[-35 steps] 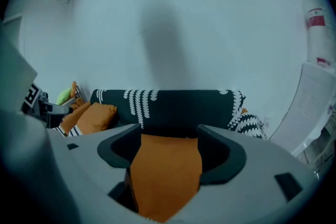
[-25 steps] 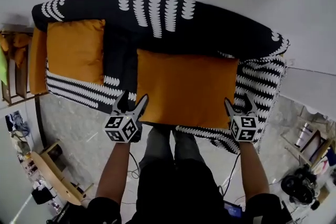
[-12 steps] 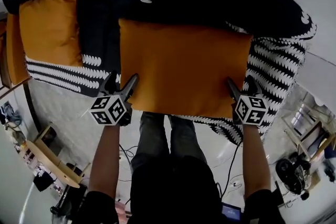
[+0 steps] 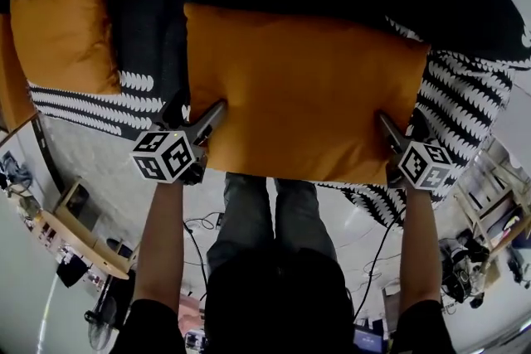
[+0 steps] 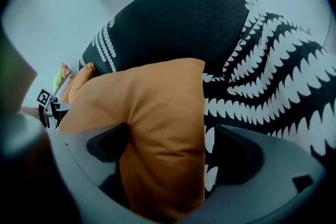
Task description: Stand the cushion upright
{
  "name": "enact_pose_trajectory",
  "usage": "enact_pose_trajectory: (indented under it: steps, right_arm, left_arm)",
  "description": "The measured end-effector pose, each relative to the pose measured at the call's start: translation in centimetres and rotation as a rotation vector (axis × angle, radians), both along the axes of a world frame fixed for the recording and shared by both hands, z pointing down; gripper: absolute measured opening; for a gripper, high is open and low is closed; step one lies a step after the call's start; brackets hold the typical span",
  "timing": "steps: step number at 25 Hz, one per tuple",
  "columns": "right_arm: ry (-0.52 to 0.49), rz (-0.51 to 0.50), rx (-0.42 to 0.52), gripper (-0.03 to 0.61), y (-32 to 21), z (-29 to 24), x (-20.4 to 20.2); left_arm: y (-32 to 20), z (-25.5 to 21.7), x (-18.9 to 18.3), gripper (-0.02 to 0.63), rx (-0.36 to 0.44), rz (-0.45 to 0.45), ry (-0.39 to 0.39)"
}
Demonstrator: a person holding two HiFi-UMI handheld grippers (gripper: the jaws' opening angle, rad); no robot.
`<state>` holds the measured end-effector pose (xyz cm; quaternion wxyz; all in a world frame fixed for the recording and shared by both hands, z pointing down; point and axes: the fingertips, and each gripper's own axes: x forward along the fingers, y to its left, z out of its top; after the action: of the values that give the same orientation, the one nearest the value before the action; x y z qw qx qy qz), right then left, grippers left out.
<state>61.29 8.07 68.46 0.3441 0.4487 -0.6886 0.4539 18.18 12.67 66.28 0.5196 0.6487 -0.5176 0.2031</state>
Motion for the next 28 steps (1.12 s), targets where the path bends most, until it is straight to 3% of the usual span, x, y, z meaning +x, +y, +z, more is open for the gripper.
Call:
enact_pose_trajectory:
  steps: [7, 11, 13, 15, 19, 28]
  right_arm:
    - [-0.148, 0.157, -0.069, 0.505, 0.4, 1.5, 0.0]
    - [-0.200, 0.158, -0.055, 0.487, 1.0, 1.1, -0.9]
    - [-0.214, 0.122, -0.041, 0.410, 1.4, 0.3, -1.9]
    - [-0.202, 0.087, -0.006, 0.347, 1.6, -1.0, -2.9]
    - [-0.178, 0.054, 0.066, 0.284, 2.2, -4.1, -4.0]
    - [-0.198, 0.095, 0.258, 0.278, 1.6, -11.8, -4.7]
  left_arm:
    - [0.0, 1.8, 1.1, 0.491, -0.055, -0.051, 0.193]
    - [0.4, 1.4, 1.6, 0.484, -0.048, -0.034, 0.272]
    - [0.8, 0.4, 2.1, 0.395, -0.030, -0.010, 0.300]
    - [1.0, -0.9, 2.4, 0.323, 0.009, 0.016, 0.292]
    - [1.2, -4.2, 3.7, 0.263, 0.093, 0.071, 0.253]
    - [-1.0, -12.7, 4.1, 0.267, 0.306, 0.135, 0.177]
